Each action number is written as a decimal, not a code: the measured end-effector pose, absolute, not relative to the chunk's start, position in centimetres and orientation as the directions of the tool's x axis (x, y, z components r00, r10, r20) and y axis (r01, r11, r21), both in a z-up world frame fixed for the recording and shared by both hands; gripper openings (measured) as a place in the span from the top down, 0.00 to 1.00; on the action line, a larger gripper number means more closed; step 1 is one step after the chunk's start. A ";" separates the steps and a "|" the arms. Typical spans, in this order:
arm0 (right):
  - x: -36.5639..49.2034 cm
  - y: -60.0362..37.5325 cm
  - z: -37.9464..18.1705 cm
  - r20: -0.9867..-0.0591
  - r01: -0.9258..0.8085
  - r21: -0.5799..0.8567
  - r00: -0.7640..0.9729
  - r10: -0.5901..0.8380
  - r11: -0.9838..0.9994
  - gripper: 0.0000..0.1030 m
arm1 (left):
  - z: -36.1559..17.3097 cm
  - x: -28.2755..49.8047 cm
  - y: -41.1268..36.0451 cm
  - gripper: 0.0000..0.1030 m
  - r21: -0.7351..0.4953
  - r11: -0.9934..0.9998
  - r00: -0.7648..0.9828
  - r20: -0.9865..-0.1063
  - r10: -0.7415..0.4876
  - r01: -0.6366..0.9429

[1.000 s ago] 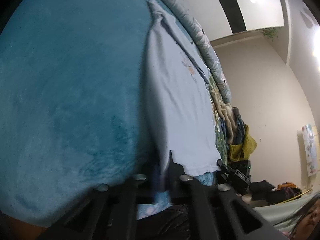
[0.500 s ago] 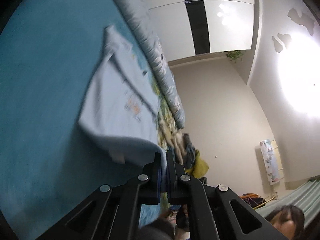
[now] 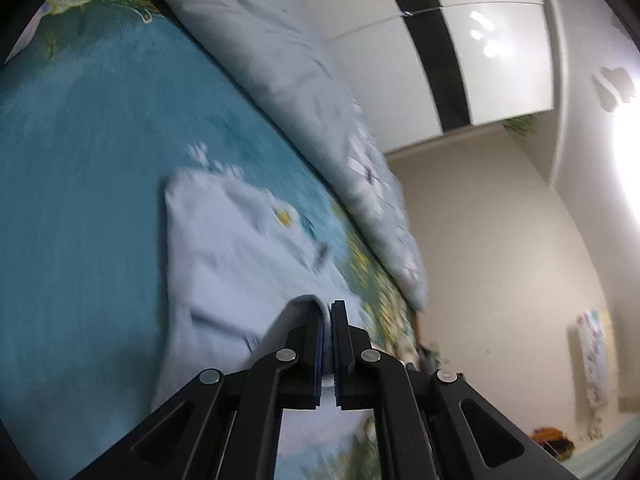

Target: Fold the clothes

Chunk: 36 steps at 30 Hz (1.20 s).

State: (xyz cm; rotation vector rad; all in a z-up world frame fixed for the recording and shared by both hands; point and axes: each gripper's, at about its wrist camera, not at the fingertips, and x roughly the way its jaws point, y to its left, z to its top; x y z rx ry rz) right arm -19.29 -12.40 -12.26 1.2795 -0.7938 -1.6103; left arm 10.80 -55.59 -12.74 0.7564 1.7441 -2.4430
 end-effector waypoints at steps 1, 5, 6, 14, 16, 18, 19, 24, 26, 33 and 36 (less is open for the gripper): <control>-20.3 -13.3 -12.6 -0.407 0.249 0.877 -0.067 -0.911 -0.410 0.96 | -13.2 9.9 -56.3 0.96 -0.873 -0.358 -0.877 -0.425 0.225 0.331; -23.9 -16.6 -13.7 -0.485 0.236 0.837 -0.097 -0.869 -0.493 0.96 | -15.0 7.3 -59.6 0.98 -0.857 -0.327 -0.872 -0.464 0.157 0.398; -24.6 -17.3 -14.0 -0.496 0.235 0.832 -0.094 -0.863 -0.503 0.96 | -15.4 6.9 -60.4 0.98 -0.855 -0.320 -0.872 -0.469 0.142 0.408; -26.0 -19.0 -15.7 -0.542 0.237 0.804 -0.083 -0.836 -0.545 0.96 | -18.9 5.3 -60.9 0.73 -0.832 -0.342 -0.815 -0.526 0.242 0.436; -26.1 -18.7 -16.1 -0.538 0.220 0.812 -0.078 -0.839 -0.541 0.96 | -19.3 5.2 -60.6 0.60 -0.832 -0.334 -0.802 -0.535 0.267 0.443; -26.1 -18.6 -16.3 -0.540 0.208 0.814 -0.074 -0.839 -0.542 0.96 | -19.3 5.1 -60.4 0.56 -0.830 -0.332 -0.798 -0.538 0.270 0.447; -26.0 -18.6 -16.3 -0.540 0.210 0.814 -0.073 -0.838 -0.542 0.95 | -19.3 5.1 -60.3 0.53 -0.830 -0.331 -0.797 -0.540 0.271 0.449; -25.9 -18.6 -16.1 -0.544 0.211 0.812 -0.065 -0.837 -0.544 0.95 | -18.6 4.4 -59.4 0.52 -0.827 -0.340 -0.781 -0.547 0.301 0.448; -25.9 -18.6 -16.2 -0.544 0.209 0.813 -0.063 -0.837 -0.544 0.95 | -18.4 3.9 -59.1 0.52 -0.822 -0.343 -0.771 -0.555 0.311 0.454; -25.7 -18.7 -16.6 -0.549 0.212 0.810 -0.051 -0.834 -0.546 0.94 | -19.1 2.8 -58.9 0.54 -0.835 -0.284 -0.762 -0.548 0.345 0.472; -25.7 -18.8 -16.9 -0.557 0.209 0.807 -0.046 -0.830 -0.553 0.94 | -19.1 2.7 -59.0 0.69 -0.821 -0.284 -0.753 -0.568 0.332 0.494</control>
